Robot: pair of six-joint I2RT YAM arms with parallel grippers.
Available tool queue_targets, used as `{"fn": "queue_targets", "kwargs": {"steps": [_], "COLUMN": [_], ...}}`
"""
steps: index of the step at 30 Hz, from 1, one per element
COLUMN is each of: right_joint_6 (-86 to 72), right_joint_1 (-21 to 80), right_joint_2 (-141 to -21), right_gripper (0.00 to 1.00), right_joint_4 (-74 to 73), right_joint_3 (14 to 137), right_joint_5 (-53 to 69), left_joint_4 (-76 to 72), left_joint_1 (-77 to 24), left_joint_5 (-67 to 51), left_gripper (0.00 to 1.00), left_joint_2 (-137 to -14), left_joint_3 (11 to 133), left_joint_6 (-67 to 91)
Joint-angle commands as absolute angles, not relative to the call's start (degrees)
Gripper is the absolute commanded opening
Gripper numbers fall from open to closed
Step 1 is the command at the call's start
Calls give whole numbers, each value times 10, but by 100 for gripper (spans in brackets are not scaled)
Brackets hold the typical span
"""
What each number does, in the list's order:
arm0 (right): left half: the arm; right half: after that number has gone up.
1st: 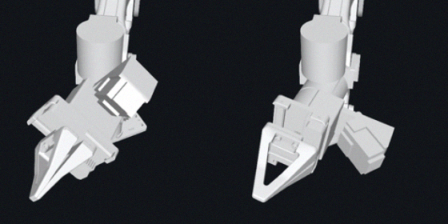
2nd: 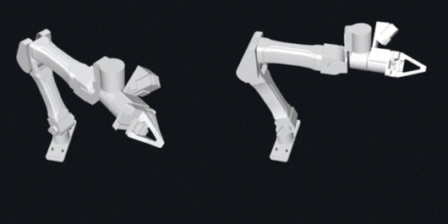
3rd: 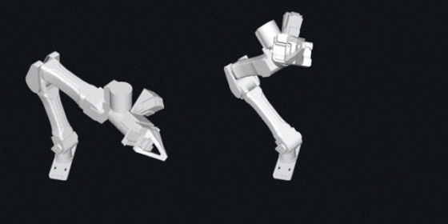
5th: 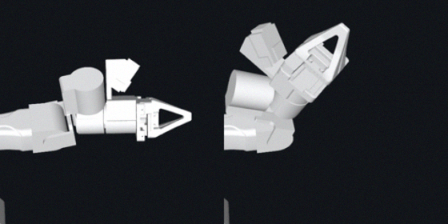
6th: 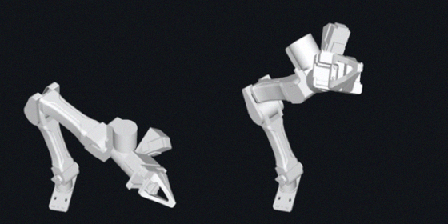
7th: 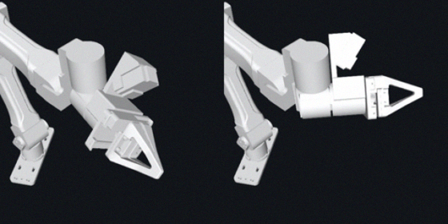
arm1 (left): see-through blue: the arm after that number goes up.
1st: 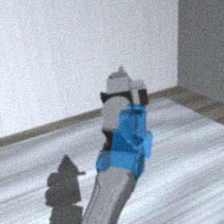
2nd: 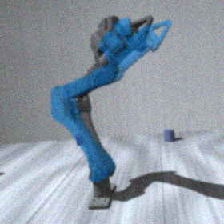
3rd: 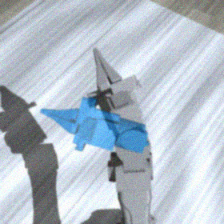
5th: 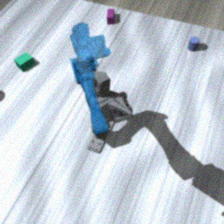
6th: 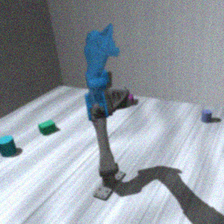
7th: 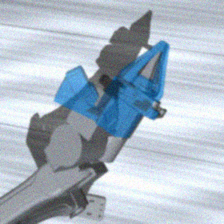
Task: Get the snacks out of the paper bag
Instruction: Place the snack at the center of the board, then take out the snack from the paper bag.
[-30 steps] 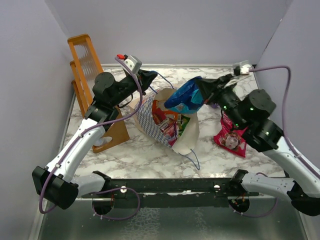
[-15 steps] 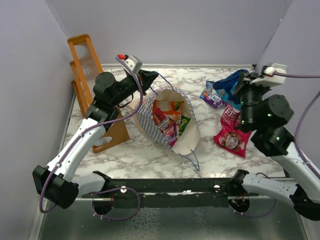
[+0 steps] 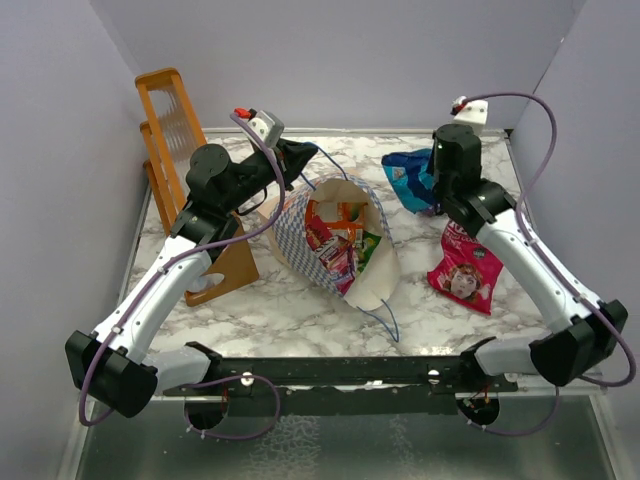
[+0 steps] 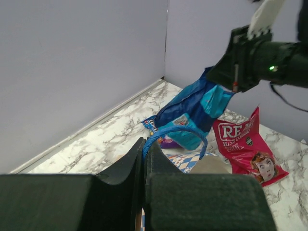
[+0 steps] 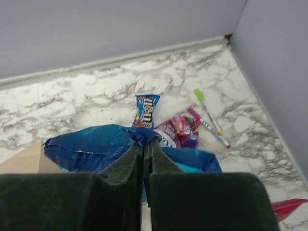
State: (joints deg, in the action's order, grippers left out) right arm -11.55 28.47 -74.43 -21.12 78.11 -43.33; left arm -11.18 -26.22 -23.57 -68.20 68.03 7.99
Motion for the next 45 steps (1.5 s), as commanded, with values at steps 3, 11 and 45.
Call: {"fn": "queue_targets", "kwargs": {"steps": [3, 11, 45], "right_joint_6": [-236, -288, -363], "right_joint_1": [246, 243, 312], "right_joint_2": [-803, -787, -476], "right_gripper": [1, 1, 61], "right_joint_4": [-247, -192, -155], "right_joint_3": [765, 622, 473], "right_joint_5": [-306, -265, 276], "left_joint_4": [-146, -148, -181], "left_joint_1": [-259, -261, -296], "left_joint_5": [-250, -256, -294], "left_gripper": [0, 0, 0], "left_joint_2": [-673, -675, -649], "left_joint_3": [683, 684, 661], "left_joint_6": [85, 89, 77]}}
